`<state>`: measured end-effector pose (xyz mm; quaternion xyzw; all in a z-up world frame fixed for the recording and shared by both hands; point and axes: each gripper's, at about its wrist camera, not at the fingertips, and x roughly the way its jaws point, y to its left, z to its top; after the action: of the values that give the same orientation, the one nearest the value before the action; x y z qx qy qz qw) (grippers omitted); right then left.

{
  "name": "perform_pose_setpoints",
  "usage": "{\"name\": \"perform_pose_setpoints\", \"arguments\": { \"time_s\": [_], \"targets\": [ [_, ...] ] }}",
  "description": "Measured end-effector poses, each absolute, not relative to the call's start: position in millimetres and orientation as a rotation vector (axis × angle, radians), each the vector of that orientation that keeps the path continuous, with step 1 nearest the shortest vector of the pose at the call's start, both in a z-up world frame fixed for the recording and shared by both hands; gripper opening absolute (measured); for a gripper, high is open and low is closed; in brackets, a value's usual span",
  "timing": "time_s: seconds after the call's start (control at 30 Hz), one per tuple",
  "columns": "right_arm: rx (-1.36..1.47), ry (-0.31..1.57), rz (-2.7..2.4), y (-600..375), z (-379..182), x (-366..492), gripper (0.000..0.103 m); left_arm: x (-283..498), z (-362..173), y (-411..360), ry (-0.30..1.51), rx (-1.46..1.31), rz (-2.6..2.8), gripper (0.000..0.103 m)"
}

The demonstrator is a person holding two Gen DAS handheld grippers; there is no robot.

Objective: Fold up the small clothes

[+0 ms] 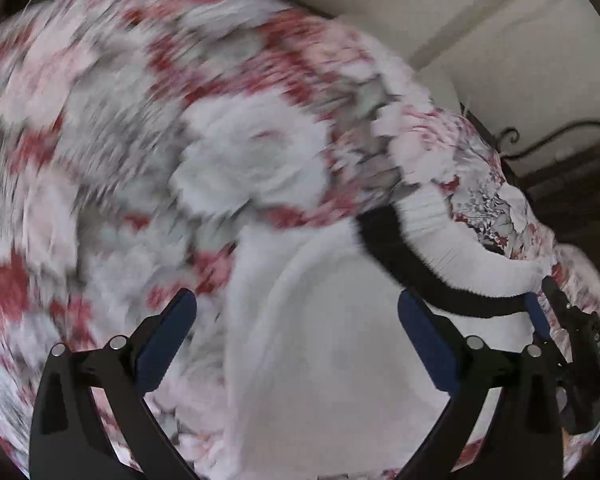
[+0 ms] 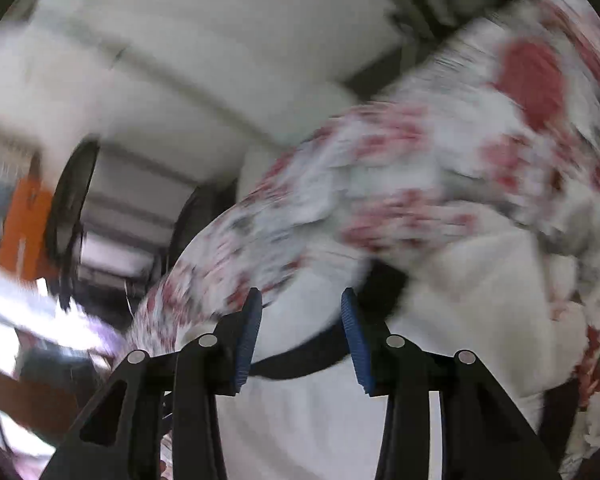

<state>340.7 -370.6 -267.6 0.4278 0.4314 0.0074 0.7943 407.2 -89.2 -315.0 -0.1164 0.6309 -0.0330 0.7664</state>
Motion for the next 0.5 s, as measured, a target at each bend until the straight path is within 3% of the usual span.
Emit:
{"name": "perform_pose_setpoints", "arguments": {
  "time_s": [0.07, 0.1, 0.13, 0.17, 0.27, 0.33, 0.5],
  "targets": [
    [0.964, 0.984, -0.036, -384.2, -292.2, 337.2, 0.029, 422.7, -315.4, -100.0, 1.346, -0.153, 0.0, 0.098],
    [0.995, 0.996, -0.038, -391.5, -305.5, 333.6, 0.013, 431.1, -322.8, -100.7, 1.352, -0.095, 0.089, 0.098],
    [1.004, 0.997, -0.037, -395.9, -312.1, 330.3, 0.004, 433.9, -332.2, -98.4, 1.364, -0.086, 0.13, 0.098],
    [1.009, 0.996, -0.023, -399.7, -315.2, 328.6, 0.003, 435.6, -343.4, -94.0, 1.386, -0.098, 0.16, 0.099],
    [0.946, 0.981, -0.013, -402.1, -304.9, 318.1, 0.008, 437.0, -367.0, -81.6, 1.433, -0.266, 0.131, 0.099],
    [0.847, 0.946, 0.003, -390.8, -286.0, 310.8, 0.021, 438.0, -357.5, -75.4, 1.441, -0.286, 0.097, 0.099],
    [0.702, 0.964, 0.043, -356.3, -278.8, 305.8, 0.035, 435.1, -327.1, -60.6, 1.347, -0.419, -0.048, 0.098]
  ]
}}
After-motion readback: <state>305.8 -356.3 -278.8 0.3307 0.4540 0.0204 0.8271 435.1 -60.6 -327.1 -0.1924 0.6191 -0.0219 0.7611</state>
